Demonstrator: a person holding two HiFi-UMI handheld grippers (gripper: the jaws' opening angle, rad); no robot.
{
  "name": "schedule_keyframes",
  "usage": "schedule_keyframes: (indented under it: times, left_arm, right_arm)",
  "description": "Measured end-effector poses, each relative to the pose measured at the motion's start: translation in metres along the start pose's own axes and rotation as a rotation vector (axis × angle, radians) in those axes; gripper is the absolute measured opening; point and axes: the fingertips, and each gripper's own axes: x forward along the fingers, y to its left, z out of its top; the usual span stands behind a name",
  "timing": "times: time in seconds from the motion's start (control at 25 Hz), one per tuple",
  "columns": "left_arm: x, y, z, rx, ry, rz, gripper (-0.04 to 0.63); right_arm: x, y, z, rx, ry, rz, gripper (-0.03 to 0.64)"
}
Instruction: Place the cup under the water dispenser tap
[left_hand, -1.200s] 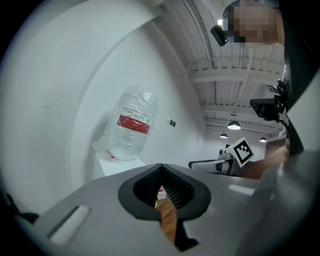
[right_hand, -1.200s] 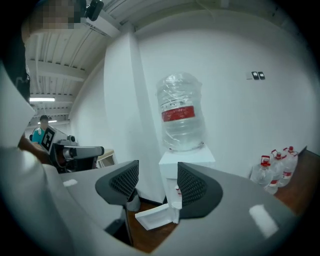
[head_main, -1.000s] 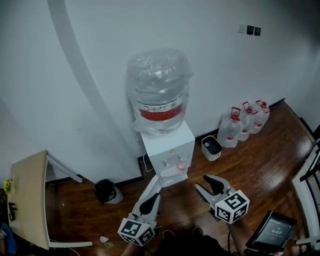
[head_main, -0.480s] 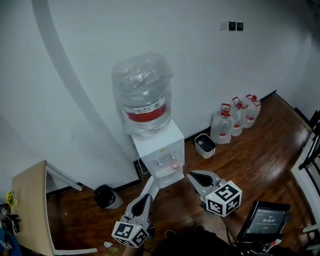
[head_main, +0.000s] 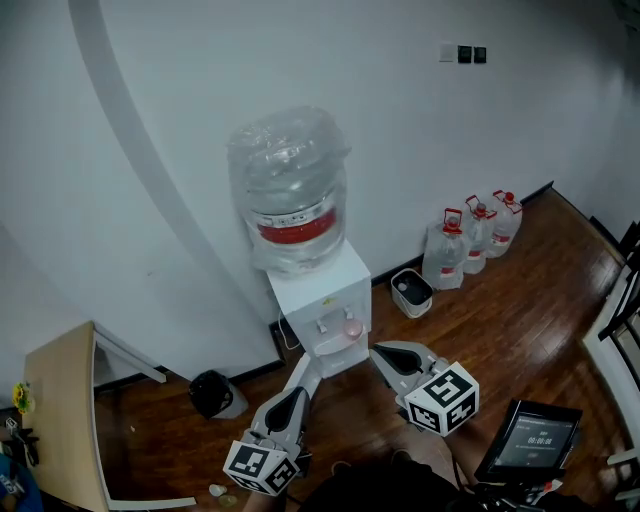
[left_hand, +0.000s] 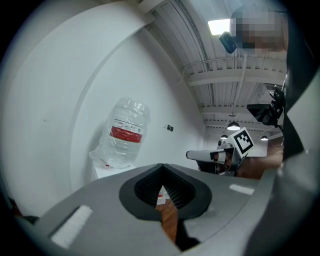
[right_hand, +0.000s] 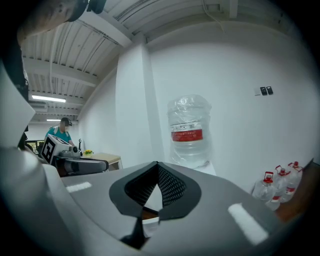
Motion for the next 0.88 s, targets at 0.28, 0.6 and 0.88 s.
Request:
schedule_keyframes:
  times: [0.28,0.6,0.88]
  left_arm:
    - [0.000,0.000,0.006,-0.014,0.004,0.002,0.000]
    - [0.000,-0.001,0.006,-0.007,0.006,-0.003,0.014]
    - [0.000,0.001,0.013,-0.002,-0.007,0.027,0.017]
  right_arm:
    - [0.000,-0.001,-0.007,0.017,0.029,-0.004,0.000]
    - [0.002,0.000,-0.008,0.011,0.037,0.004,0.000]
    - [0.002,0.002,-0.007,0.001,0.039,0.010,0.000]
